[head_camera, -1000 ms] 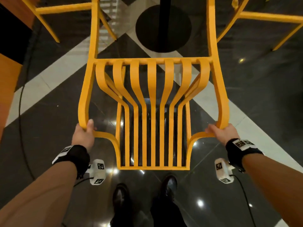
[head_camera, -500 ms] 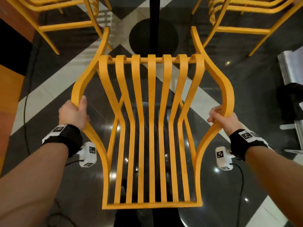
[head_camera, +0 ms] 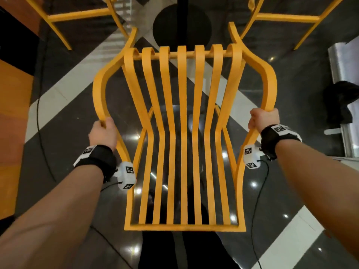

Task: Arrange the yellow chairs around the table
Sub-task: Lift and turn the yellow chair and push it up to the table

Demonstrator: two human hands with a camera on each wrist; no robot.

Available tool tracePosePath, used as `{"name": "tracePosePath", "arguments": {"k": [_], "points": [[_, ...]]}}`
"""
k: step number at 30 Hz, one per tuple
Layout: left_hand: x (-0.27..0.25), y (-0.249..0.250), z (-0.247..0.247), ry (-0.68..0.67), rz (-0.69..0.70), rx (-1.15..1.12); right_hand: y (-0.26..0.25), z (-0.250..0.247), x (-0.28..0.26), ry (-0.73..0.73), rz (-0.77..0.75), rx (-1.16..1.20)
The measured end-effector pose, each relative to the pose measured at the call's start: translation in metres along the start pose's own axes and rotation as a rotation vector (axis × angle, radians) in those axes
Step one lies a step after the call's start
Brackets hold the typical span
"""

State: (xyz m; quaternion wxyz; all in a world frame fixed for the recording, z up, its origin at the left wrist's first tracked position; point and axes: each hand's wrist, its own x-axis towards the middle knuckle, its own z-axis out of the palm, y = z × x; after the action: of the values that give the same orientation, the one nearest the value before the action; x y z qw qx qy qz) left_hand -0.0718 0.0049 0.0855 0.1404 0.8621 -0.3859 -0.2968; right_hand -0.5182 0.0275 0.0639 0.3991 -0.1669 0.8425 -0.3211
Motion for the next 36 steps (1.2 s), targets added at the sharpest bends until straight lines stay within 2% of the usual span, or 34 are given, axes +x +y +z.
{"name": "tracePosePath", "arguments": {"k": [2, 6, 8, 10, 11, 13, 16, 18, 21, 23, 25, 28, 30, 33, 35, 36], "points": [[-0.031, -0.026, 0.02, -0.085, -0.047, 0.069, -0.018, -0.005, 0.005, 0.013, 0.028, 0.046], [-0.086, -0.075, 0.063, -0.43, -0.136, 0.291, -0.051, -0.008, -0.002, -0.053, 0.042, -0.024], [-0.107, -0.104, 0.085, -0.623, -0.136, 0.444, -0.059, -0.008, -0.005, -0.04, 0.044, 0.088], [-0.125, -0.12, 0.097, -0.707, -0.162, 0.548, -0.065, -0.004, -0.004, -0.042, 0.078, 0.12], [-0.132, -0.125, 0.1, -0.703, -0.211, 0.518, -0.068, -0.003, -0.004, -0.049, 0.098, 0.11], [-0.145, -0.124, 0.101, -0.621, -0.221, 0.504, -0.072, -0.004, 0.001, -0.07, 0.137, 0.114], [-0.151, -0.118, 0.098, -0.505, -0.184, 0.661, -0.07, -0.009, 0.008, -0.055, 0.17, 0.155], [-0.143, -0.118, 0.093, -0.469, -0.216, 0.749, -0.067, -0.01, 0.01, -0.047, 0.172, 0.173], [-0.127, -0.119, 0.083, -0.52, -0.259, 0.83, -0.065, -0.012, 0.01, -0.08, 0.213, 0.173], [-0.115, -0.126, 0.081, -0.568, -0.311, 0.729, -0.065, -0.015, 0.011, -0.1, 0.224, 0.162], [-0.108, -0.133, 0.078, -0.618, -0.296, 0.63, -0.066, -0.018, 0.014, -0.123, 0.213, 0.131], [-0.11, -0.134, 0.069, -0.707, -0.255, 0.654, -0.072, -0.024, 0.015, -0.125, 0.151, 0.057], [-0.118, -0.131, 0.066, -0.736, -0.22, 0.687, -0.071, -0.03, 0.017, -0.071, 0.065, -0.107], [-0.129, -0.122, 0.063, -0.75, -0.152, 0.692, -0.051, -0.037, 0.007, -0.052, -0.105, -0.538], [-0.133, -0.114, 0.057, -0.74, -0.088, 0.699, -0.029, -0.043, -0.018, -0.096, -0.181, -0.694], [-0.134, -0.107, 0.053, -0.738, -0.047, 0.711, -0.019, -0.045, -0.038, -0.166, -0.203, -0.762]]}}
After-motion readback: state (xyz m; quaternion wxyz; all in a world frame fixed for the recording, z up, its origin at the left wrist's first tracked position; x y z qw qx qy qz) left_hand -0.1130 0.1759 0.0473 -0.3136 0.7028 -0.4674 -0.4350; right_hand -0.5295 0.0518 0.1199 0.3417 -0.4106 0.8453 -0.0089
